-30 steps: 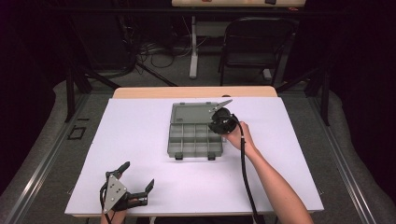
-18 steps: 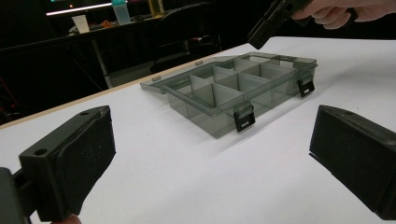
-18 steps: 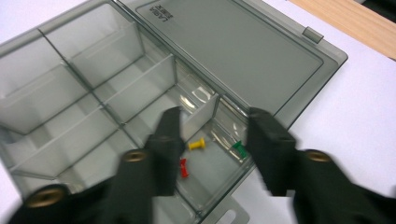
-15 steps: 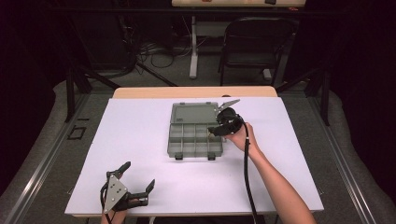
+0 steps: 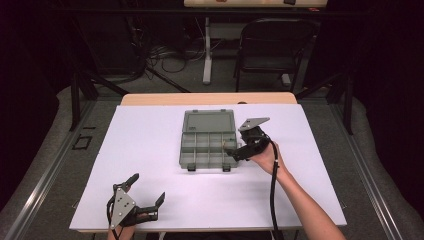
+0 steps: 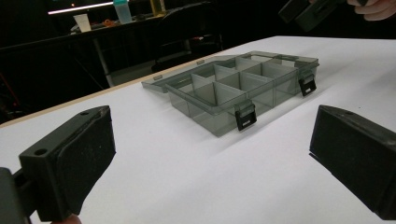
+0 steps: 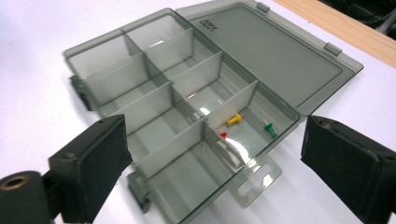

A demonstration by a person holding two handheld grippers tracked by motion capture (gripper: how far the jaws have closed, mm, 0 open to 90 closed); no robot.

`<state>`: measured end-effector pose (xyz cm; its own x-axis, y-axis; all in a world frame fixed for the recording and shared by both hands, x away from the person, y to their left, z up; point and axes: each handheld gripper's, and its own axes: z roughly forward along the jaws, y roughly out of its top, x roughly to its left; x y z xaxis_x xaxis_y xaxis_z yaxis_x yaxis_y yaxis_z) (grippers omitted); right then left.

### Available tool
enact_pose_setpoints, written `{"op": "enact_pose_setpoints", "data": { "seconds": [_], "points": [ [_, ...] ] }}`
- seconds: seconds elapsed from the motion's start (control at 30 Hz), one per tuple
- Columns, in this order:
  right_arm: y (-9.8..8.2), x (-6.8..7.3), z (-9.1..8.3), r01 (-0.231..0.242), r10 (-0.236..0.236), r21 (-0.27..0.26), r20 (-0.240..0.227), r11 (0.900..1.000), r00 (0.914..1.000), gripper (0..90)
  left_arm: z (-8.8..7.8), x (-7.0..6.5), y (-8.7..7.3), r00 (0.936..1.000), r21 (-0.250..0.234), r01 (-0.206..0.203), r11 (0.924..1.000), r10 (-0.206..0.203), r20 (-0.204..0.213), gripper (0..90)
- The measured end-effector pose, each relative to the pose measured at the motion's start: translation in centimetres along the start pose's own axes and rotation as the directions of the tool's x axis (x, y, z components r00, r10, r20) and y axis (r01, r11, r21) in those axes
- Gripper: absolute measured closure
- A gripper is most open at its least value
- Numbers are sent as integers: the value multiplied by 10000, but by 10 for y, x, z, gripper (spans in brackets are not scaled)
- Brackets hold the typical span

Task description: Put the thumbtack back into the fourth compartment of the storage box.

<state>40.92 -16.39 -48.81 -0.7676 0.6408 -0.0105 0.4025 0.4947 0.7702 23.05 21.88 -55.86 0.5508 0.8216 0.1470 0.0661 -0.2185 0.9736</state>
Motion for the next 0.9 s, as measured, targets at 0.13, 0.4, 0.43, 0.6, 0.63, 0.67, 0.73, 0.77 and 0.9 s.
{"op": "enact_pose_setpoints", "data": {
  "seconds": [0.13,0.4,0.43,0.6,0.63,0.67,0.73,0.77,0.9],
  "points": [
    [-6,10,-12,257,-260,-195,-129,9995,9996,42,0,0,0,10000,11,-23,10000,23,14,1],
    [-18,26,-34,645,-659,-696,-181,9955,9977,19,0,0,0,10000,17,-27,10000,27,-1,1],
    [-20,28,-36,680,-696,-789,-188,9946,9974,17,0,0,0,10000,19,-18,10000,18,-3,1],
    [-28,36,-47,874,-893,-1066,-131,9905,9959,7,0,0,0,10000,25,-29,10000,29,3,1],
    [-31,38,-50,910,-930,-1190,-115,9887,9956,7,0,0,0,10000,21,-24,10000,24,2,1],
    [-32,39,-51,933,-951,-1205,-92,9883,9954,4,0,0,0,10000,26,-22,10000,22,5,1],
    [-37,42,-55,1011,-1031,-1309,-87,9862,9946,3,0,0,0,10000,22,-24,10000,24,5,1],
    [-39,44,-57,1019,-1034,-1335,-42,9858,9946,1,0,0,0,10000,21,-24,10000,24,7,1],
    [-51,49,-62,1205,-1207,-1505,81,9812,9927,0,0,-1,0,10000,17,-31,10000,31,-5,1]
  ]
}}
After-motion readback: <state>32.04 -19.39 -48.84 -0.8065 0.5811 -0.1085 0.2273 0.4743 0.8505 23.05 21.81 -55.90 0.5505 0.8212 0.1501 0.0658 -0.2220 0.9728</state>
